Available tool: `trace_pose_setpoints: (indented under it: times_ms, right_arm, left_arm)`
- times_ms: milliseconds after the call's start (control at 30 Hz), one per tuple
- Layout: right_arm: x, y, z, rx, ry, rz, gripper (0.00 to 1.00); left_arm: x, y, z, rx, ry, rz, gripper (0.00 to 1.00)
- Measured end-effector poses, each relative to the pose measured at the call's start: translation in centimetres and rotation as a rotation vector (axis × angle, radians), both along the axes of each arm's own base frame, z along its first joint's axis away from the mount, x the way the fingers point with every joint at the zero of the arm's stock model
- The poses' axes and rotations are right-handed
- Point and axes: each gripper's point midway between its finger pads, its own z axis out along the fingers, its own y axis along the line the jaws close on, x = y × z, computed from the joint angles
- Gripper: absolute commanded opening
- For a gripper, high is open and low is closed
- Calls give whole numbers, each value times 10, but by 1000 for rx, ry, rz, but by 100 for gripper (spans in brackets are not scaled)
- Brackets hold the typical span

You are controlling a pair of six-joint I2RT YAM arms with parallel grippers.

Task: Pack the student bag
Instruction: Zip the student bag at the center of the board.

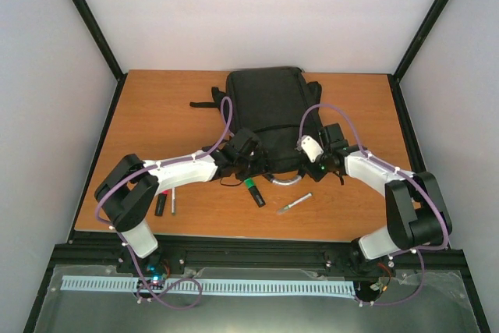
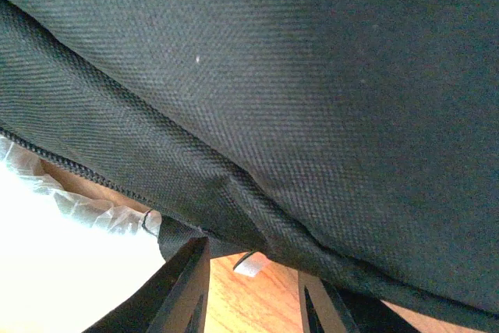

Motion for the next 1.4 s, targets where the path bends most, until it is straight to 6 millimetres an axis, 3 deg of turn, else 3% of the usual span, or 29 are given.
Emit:
trace_pose_setpoints:
  times_ms: [433, 633, 1133, 1400]
  right_arm:
    - [10, -8, -4, -82, -43, -39, 14]
    - [11, -10, 12, -72, -79, -57, 3]
    - [3, -19, 15, -8, -21, -71, 3]
    - [8, -31, 13, -2, -22, -80, 3]
  left_arm:
    - [0, 0, 0, -1, 0, 0, 70]
    - [0, 0, 0, -1, -1, 0, 70]
    - [0, 0, 0, 0, 0, 0, 72]
    - [7, 7, -12, 58, -10, 29, 71]
